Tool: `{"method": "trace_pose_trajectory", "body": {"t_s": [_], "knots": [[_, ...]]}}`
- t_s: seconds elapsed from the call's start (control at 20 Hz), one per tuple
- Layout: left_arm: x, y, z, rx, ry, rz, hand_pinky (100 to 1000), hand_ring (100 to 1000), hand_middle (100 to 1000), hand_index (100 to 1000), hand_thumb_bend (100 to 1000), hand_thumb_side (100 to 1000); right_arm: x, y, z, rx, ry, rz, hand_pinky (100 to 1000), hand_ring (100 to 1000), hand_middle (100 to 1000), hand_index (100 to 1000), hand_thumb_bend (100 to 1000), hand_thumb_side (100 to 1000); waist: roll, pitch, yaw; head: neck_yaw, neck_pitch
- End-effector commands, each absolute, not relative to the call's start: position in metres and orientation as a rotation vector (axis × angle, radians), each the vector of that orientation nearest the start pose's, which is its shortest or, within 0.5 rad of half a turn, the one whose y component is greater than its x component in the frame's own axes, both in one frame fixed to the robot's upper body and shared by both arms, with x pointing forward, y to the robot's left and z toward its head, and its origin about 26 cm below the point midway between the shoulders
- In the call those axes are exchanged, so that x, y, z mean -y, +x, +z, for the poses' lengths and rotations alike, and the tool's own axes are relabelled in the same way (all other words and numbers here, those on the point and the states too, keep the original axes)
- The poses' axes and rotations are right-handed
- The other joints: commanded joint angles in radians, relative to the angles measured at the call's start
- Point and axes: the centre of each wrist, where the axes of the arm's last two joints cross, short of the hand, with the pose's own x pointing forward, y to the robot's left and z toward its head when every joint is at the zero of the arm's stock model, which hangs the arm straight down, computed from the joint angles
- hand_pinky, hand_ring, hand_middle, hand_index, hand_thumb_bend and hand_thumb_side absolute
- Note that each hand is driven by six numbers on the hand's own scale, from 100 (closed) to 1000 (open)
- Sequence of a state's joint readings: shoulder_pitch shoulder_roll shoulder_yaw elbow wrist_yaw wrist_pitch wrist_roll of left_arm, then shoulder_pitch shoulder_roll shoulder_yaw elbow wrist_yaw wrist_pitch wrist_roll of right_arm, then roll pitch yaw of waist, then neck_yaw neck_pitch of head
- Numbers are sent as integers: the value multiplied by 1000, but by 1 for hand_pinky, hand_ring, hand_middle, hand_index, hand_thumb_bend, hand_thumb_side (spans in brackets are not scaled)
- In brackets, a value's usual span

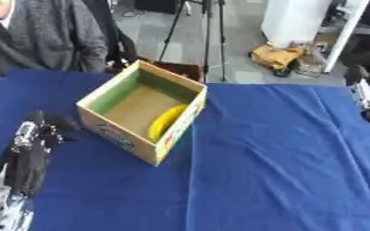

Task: Pick up objects on the table and place them in the box.

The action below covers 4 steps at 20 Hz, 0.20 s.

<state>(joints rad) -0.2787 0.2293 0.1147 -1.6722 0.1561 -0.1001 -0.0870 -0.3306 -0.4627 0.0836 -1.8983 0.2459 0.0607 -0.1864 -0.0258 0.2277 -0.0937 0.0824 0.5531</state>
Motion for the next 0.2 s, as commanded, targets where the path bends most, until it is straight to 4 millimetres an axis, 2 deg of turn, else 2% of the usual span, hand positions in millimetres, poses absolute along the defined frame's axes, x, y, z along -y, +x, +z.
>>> {"method": "trace_pose_trajectory", "body": {"t_s": [0.05, 0.2], "knots": [[-307, 335, 122, 2072, 64, -134, 628, 670, 578, 670, 362, 969, 258, 305, 185, 2184, -527, 357, 511, 630, 649, 750, 100, 844, 0, -15, -7, 12, 15], [-308, 334, 118, 2062, 70, -125, 628, 670, 578, 670, 360, 971, 257, 294, 165, 2155, -469, 257, 511, 628, 648, 752, 100, 856, 5, -20, -18, 9, 24]]}}
